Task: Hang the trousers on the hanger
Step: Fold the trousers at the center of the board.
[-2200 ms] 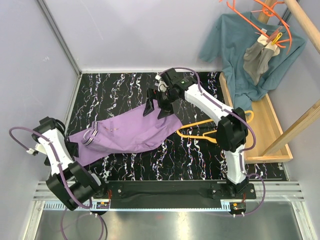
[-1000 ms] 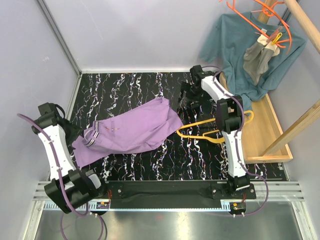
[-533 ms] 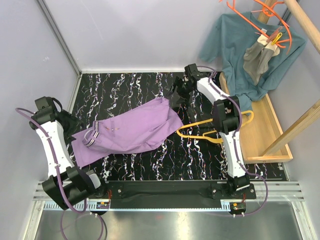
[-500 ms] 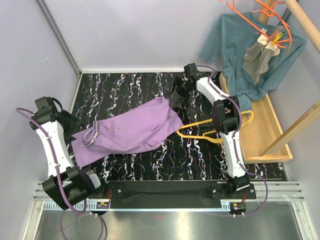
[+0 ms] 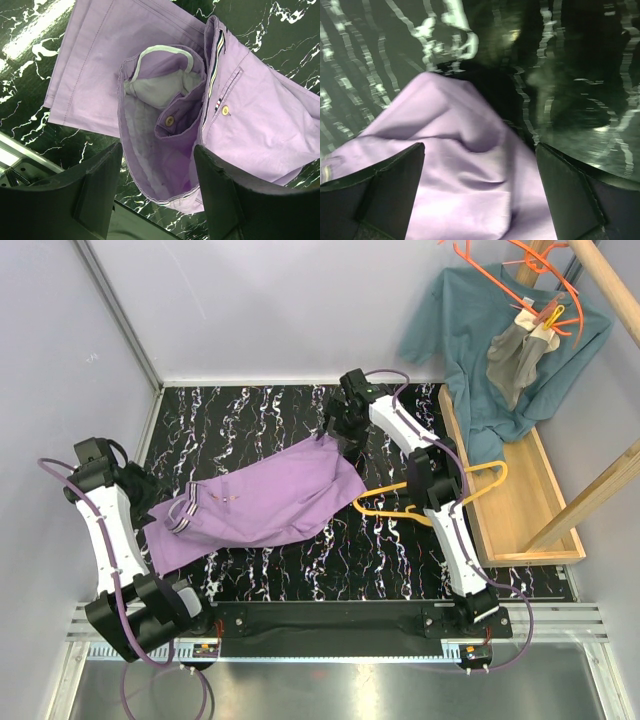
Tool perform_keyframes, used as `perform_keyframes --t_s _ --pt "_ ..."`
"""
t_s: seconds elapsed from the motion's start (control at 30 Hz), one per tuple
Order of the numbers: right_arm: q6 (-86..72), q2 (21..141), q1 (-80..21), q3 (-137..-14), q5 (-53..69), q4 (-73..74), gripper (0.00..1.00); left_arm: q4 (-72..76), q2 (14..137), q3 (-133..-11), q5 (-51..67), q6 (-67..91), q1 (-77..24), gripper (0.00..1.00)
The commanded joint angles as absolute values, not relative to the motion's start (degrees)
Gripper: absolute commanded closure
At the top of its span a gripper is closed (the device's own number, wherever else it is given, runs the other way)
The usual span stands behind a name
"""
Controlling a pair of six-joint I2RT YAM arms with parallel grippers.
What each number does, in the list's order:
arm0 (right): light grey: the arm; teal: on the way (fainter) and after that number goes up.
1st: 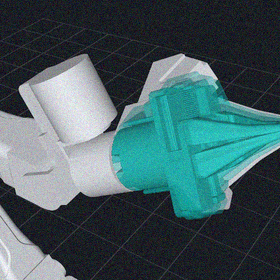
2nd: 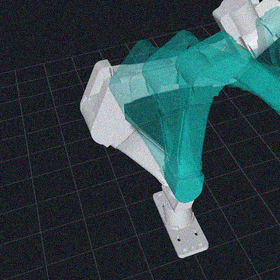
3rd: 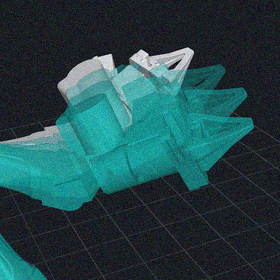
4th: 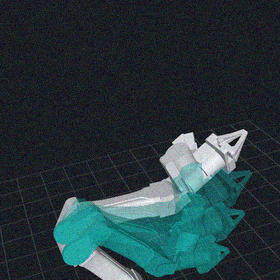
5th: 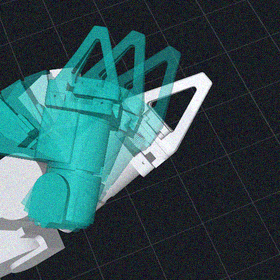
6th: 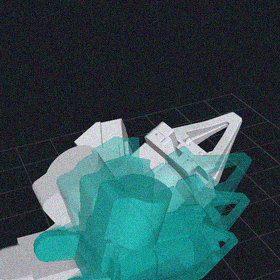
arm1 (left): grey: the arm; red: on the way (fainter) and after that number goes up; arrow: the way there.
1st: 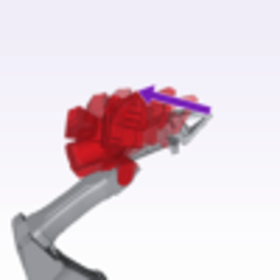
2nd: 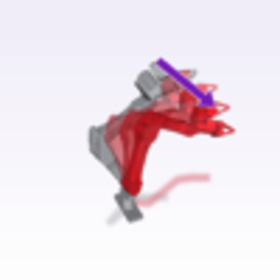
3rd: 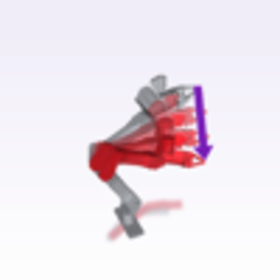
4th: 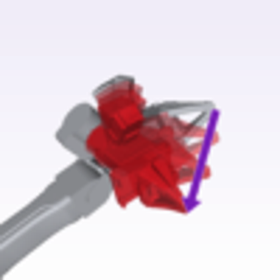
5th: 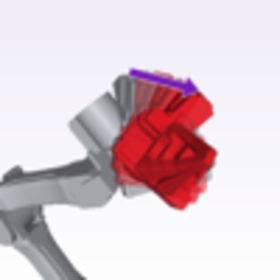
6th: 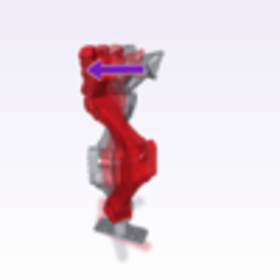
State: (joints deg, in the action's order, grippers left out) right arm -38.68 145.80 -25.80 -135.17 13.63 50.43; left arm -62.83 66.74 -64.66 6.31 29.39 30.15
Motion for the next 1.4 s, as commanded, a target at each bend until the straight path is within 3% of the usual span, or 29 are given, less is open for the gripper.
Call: perform_keyframes --t_s 0.0,0.2,0.3,0.33,0.37,0.5,0.53,0.67,0.93,1.0,1.07,1.1,1.2,1.23,1.3,1.37 --pt "-35.5 144.6 -25.9 -135.4 6.4 53.3 0.0 -61.0 65.5 -65.7 7.3 27.8 30.1 0.35" --pt "-34.0 146.9 -27.5 -137.8 5.8 55.1 0.01 -60.5 65.8 -65.0 8.0 27.9 30.1 0.35" --pt "-34.8 147.5 -27.9 -138.0 6.1 54.3 0.26 -60.7 65.9 -65.1 7.9 27.9 30.1 0.36" --pt "-35.2 147.5 -27.9 -137.8 6.0 53.5 0.46 -60.7 66.0 -65.0 7.9 27.9 30.0 0.36" --pt "-35.8 147.6 -27.9 -137.6 5.9 53.3 0.52 -60.8 65.9 -65.2 7.8 27.9 30.1 0.36" --pt "-35.4 150.0 -27.9 -140.1 6.4 53.3 0.55 -61.0 66.0 -65.4 7.8 27.9 30.1 0.36" --pt "-35.3 150.4 -27.8 -140.7 6.4 53.5 0.67 -60.9 66.0 -65.5 7.7 27.9 30.1 0.36" --pt "-36.0 149.9 -25.0 -142.4 3.7 54.8 0.95 -60.4 65.9 -65.5 8.7 27.6 29.9 0.38" --pt "-33.5 145.9 -16.0 -139.5 -5.0 57.4 1.0 -55.7 66.1 -63.5 17.0 28.6 28.7 0.36" --pt "-32.5 144.7 -14.1 -138.3 -6.0 57.6 1.0 -54.8 67.0 -63.8 19.1 29.0 28.4 0.33" --pt "-31.4 143.7 -13.4 -136.4 -5.5 57.0 0.91 -53.2 67.7 -64.1 21.8 30.1 27.9 0.27" --pt "-30.9 143.4 -13.3 -136.2 -5.7 57.3 0.67 -52.6 68.4 -64.2 22.6 30.9 27.5 0.15" --pt "-30.0 141.5 -13.4 -135.9 -4.5 57.5 0.37 -50.5 70.0 -64.1 25.7 35.2 25.2 0.11" --pt "-30.0 140.9 -13.5 -135.9 -4.0 57.8 0.2 -50.0 70.5 -63.7 25.8 36.6 23.9 0.09" --pt "-30.9 138.8 -13.6 -136.0 -3.7 59.5 0.05 -49.0 71.8 -62.8 26.9 41.5 22.6 0.08" --pt "-31.9 136.0 -13.8 -134.7 -3.0 60.5 0.0 -46.9 72.7 -61.4 28.1 47.2 20.2 0.07"
